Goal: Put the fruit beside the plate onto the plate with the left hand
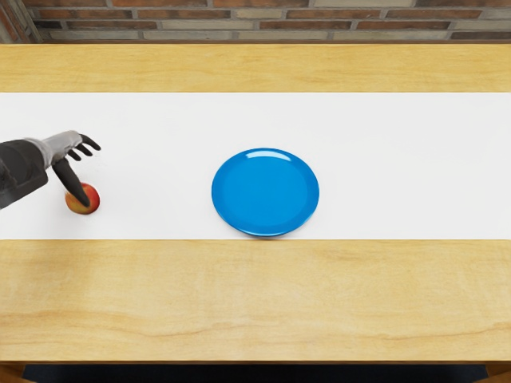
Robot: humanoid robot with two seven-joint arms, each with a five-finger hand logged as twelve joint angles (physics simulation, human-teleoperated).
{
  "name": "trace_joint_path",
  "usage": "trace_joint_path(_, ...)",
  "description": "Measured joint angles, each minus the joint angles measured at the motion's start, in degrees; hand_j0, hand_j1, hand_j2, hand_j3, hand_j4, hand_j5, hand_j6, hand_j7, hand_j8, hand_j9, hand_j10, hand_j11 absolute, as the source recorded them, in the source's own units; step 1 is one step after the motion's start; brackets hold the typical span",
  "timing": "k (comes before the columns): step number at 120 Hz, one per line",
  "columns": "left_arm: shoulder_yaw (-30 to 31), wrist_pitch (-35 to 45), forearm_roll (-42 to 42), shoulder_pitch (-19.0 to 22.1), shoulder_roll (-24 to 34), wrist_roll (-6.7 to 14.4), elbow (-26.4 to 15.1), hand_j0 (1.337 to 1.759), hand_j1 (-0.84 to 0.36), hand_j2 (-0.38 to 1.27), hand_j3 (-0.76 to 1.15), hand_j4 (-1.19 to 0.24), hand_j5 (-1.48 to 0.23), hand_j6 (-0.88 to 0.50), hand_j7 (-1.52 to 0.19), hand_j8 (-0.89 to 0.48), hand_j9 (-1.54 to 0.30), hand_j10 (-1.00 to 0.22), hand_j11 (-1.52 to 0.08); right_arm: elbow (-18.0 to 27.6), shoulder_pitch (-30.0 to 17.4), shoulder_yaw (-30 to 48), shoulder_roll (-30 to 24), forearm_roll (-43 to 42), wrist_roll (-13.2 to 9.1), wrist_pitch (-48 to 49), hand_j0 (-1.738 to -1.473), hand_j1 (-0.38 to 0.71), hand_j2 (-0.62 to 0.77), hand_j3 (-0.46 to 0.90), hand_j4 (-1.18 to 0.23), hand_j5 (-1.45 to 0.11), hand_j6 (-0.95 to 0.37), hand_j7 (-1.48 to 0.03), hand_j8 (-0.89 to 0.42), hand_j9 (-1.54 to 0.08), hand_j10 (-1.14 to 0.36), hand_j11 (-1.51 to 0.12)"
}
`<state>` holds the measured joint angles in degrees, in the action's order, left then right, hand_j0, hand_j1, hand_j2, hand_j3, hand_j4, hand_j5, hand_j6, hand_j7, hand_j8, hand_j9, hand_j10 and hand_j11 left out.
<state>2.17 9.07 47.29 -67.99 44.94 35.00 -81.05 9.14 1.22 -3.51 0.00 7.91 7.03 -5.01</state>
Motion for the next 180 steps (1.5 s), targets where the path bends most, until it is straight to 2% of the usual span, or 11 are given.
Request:
trace_joint_path(19, 5.39, 0.01, -3.8, -1.51, -1.7, 0.0, 0.36, 1.658, 0.05, 0.05, 0.0, -0.25, -0.33, -0.26, -0.33, -0.26, -0.33, -0.25, -0.33, 0.0, 0.01, -0.01, 0.0, 0.0, 0.0, 0.0, -1.658, -0.31, -0.01, 0.0, -0.04, -0.05, -0.04, -0.05, -0.04, -0.05, -0.03, -0.05)
trace_joint_path(41, 6.98, 0.06, -5.01, -1.7, -1.96, 0.02, 0.86, 1.658, 0.05, 0.05, 0.0, -0.26, -0.33, -0.26, -0.33, -0.25, -0.33, -0.26, -0.33, 0.0, 0.04, 0.0, 0.0, 0.0, 0.0, 0.0, -1.658, -0.31, -0.01, 0.0, -0.04, -0.05, -0.04, -0.05, -0.04, -0.05, -0.03, -0.05)
trace_joint_path(46, 7.07, 0.12, -5.02, -1.71, -2.13, 0.05, 1.06, 1.658, 0.04, 0.06, 0.0, -0.27, -0.34, -0.27, -0.34, -0.21, -0.41, -0.26, -0.34, 0.0, 0.06, 0.0, 0.0, 0.0, 0.0, 0.0, -1.658, -0.31, -0.01, 0.0, -0.04, -0.05, -0.04, -0.05, -0.04, -0.05, -0.03, -0.05)
trace_joint_path(85, 7.93, 0.07, -5.01, -2.28, -2.1, 0.0, 1.45, 1.658, -0.25, 0.09, 0.0, -0.51, -0.66, -0.5, -0.66, -0.47, -0.68, -0.51, -0.66, 0.0, 0.09, -0.01, 0.0, 0.0, 0.0, 0.0, -1.658, -0.31, -0.01, 0.0, -0.04, -0.05, -0.04, -0.05, -0.04, -0.05, -0.03, -0.05)
trace_joint_path(101, 8.39, -0.03, -4.8, -2.2, -2.06, 0.08, 1.44, 1.651, -0.39, 0.19, 0.0, -0.61, -0.79, -0.4, -0.81, -0.36, -0.82, -0.59, -0.81, 0.0, 0.08, -0.01, 0.0, 0.01, 0.0, 0.0, -1.658, -0.31, -0.01, 0.0, -0.04, -0.05, -0.04, -0.05, -0.04, -0.05, -0.03, -0.05)
trace_joint_path(104, 8.45, -0.07, -4.81, -2.24, -2.06, 0.11, 1.44, 1.649, -0.39, 0.15, 0.0, -0.63, -0.83, -0.36, -0.85, -0.33, -0.86, -0.6, -0.85, 0.0, 0.08, -0.01, 0.0, 0.01, 0.0, 0.0, -1.658, -0.31, -0.01, 0.0, -0.04, -0.05, -0.04, -0.05, -0.04, -0.05, -0.03, -0.05)
trace_joint_path(126, 8.53, -1.03, -5.12, -3.73, -1.93, 0.21, 1.18, 1.636, -0.41, 0.16, 0.0, -0.55, -1.03, -0.26, -1.04, -0.23, -1.05, -0.54, -1.06, 0.0, 0.09, -0.01, 0.0, 0.01, 0.0, 0.0, -1.658, -0.31, -0.01, 0.0, -0.03, -0.05, -0.04, -0.05, -0.04, -0.05, -0.03, -0.05)
trace_joint_path(138, 8.52, -3.99, -9.25, -9.11, -1.53, 0.16, 0.87, 1.631, -0.42, 0.16, 0.0, -0.51, -1.1, -0.21, -1.11, -0.17, -1.11, -0.52, -1.13, 0.0, 0.09, -0.01, 0.0, 0.01, 0.0, 0.0, -1.658, -0.31, -0.01, 0.0, -0.04, -0.05, -0.04, -0.05, -0.04, -0.05, -0.04, -0.05)
trace_joint_path(159, 8.36, -10.2, -22.71, -19.16, -2.68, 0.13, 0.2, 1.625, -0.44, 0.17, 0.0, -0.47, -1.16, -0.17, -1.17, -0.14, -1.17, -0.49, -1.19, 0.0, 0.09, -0.01, 0.0, 0.01, 0.0, 0.0, -1.658, -0.31, -0.01, 0.0, -0.04, -0.05, -0.04, -0.05, -0.04, -0.05, -0.04, -0.05)
trace_joint_path(172, 8.02, -12.42, -29.84, -22.6, -7.87, 0.13, 0.27, 1.623, -0.43, 0.17, 0.0, -0.46, -1.18, -0.16, -1.19, -0.13, -1.18, -0.48, -1.21, 0.0, 0.09, -0.01, 0.0, 0.01, 0.0, 0.0, -1.658, -0.31, -0.01, 0.0, -0.04, -0.05, -0.04, -0.05, -0.04, -0.05, -0.04, -0.05)
trace_joint_path(180, 7.1, -12.93, -32.58, -22.8, -10.2, 0.13, 0.55, 1.623, -0.42, 0.15, 0.0, -0.47, -1.19, -0.17, -1.2, -0.12, -1.19, -0.49, -1.21, 0.0, 0.1, -0.01, 0.0, 0.01, 0.0, 0.0, -1.658, -0.31, -0.01, 0.0, -0.04, -0.05, -0.04, -0.05, -0.04, -0.05, -0.04, -0.05)
